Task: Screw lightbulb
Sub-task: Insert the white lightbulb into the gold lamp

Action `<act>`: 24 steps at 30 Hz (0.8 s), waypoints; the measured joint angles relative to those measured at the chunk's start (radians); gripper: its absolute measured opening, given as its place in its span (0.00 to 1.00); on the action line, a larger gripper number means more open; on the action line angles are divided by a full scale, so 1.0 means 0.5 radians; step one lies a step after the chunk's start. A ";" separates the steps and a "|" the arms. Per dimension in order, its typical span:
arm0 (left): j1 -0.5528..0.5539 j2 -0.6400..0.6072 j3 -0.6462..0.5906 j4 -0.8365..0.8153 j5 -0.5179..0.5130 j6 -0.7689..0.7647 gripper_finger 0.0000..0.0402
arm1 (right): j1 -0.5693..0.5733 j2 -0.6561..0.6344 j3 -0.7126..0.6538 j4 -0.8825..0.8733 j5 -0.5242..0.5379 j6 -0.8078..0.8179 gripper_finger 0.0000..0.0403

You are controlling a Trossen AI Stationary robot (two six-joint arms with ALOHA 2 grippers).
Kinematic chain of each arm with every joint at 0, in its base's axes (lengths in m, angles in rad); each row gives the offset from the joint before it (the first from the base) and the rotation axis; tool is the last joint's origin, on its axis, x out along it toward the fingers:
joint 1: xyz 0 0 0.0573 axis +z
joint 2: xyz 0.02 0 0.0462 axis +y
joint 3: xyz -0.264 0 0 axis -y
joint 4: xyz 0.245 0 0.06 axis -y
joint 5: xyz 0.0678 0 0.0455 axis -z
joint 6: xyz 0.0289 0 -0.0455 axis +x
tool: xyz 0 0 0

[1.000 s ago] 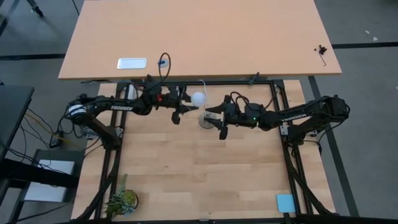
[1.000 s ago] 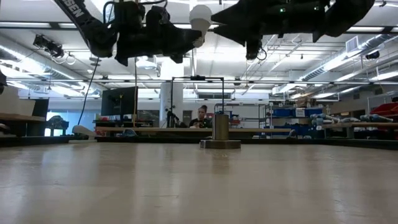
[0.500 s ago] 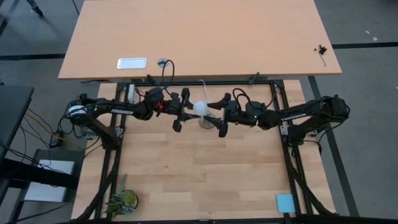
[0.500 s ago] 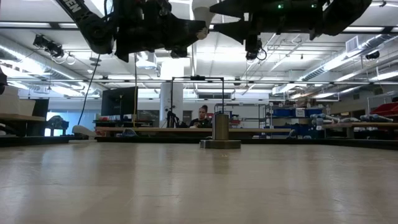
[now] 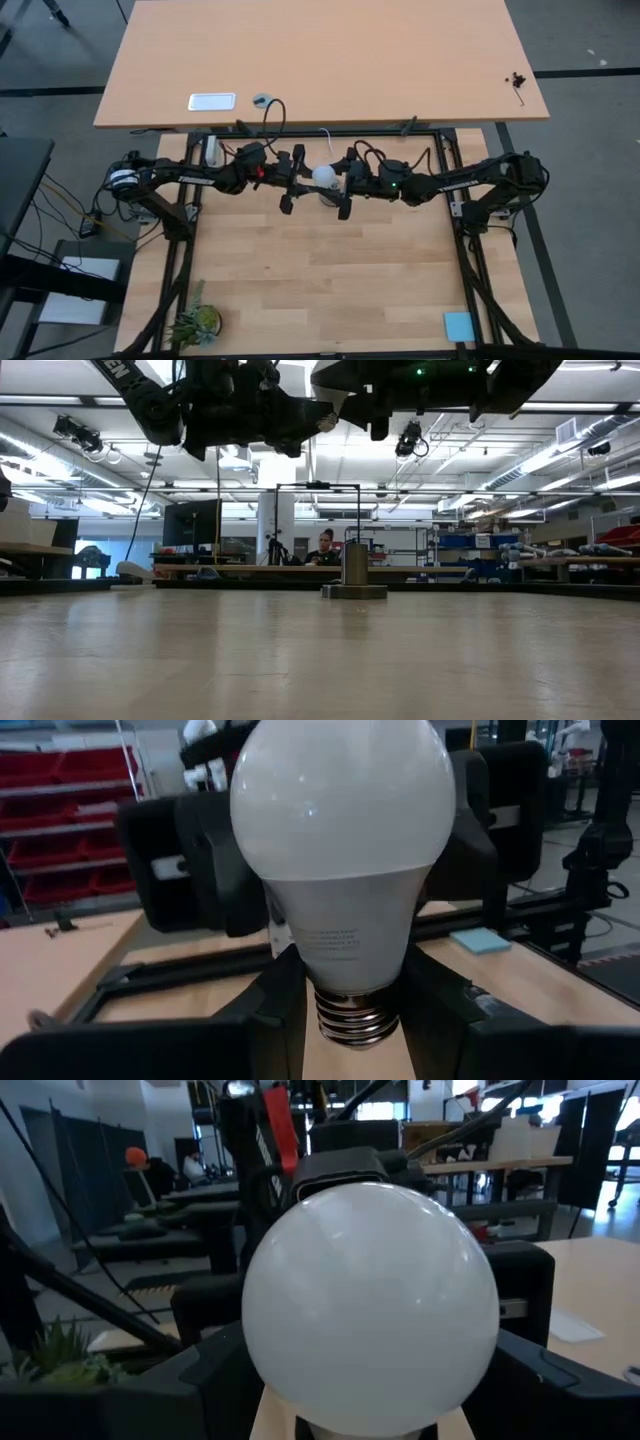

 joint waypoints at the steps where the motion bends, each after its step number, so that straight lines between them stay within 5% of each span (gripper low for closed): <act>1: 0.000 0.000 0.000 -0.011 0.004 0.001 0.30 | 0.000 0.001 0.000 -0.004 0.001 -0.008 0.71; 24: 0.028 -0.002 0.004 -0.062 -0.002 -0.011 0.36 | -0.002 -0.036 -0.002 -0.027 0.006 -0.125 0.66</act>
